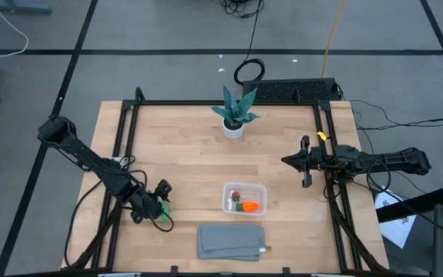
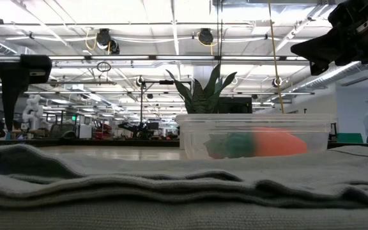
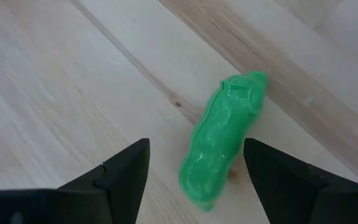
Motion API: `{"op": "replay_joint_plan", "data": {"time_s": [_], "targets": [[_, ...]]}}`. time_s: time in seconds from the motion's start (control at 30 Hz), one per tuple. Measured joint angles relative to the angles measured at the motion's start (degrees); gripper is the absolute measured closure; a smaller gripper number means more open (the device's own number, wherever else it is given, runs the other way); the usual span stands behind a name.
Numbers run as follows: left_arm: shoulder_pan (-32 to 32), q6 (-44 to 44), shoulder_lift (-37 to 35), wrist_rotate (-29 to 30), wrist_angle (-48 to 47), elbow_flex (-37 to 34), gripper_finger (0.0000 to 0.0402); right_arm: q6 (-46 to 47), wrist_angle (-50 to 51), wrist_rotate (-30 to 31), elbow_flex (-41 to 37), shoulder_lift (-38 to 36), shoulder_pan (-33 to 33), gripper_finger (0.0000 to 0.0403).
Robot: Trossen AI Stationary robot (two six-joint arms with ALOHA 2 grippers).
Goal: Pick and placing Produce into tupperware
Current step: Put the green peas into the container
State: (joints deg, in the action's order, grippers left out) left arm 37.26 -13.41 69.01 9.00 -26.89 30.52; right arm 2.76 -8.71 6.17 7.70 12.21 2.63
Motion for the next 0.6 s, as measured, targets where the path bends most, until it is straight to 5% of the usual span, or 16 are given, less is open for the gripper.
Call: {"op": "replay_joint_plan", "data": {"time_s": [0.6], "targets": [[0.17, -12.06, 7.82, -0.72, 0.74, 1.34, 0.0135, -0.46, 0.17, 0.02, 0.0, 1.97, 0.0, 0.0403]]}}
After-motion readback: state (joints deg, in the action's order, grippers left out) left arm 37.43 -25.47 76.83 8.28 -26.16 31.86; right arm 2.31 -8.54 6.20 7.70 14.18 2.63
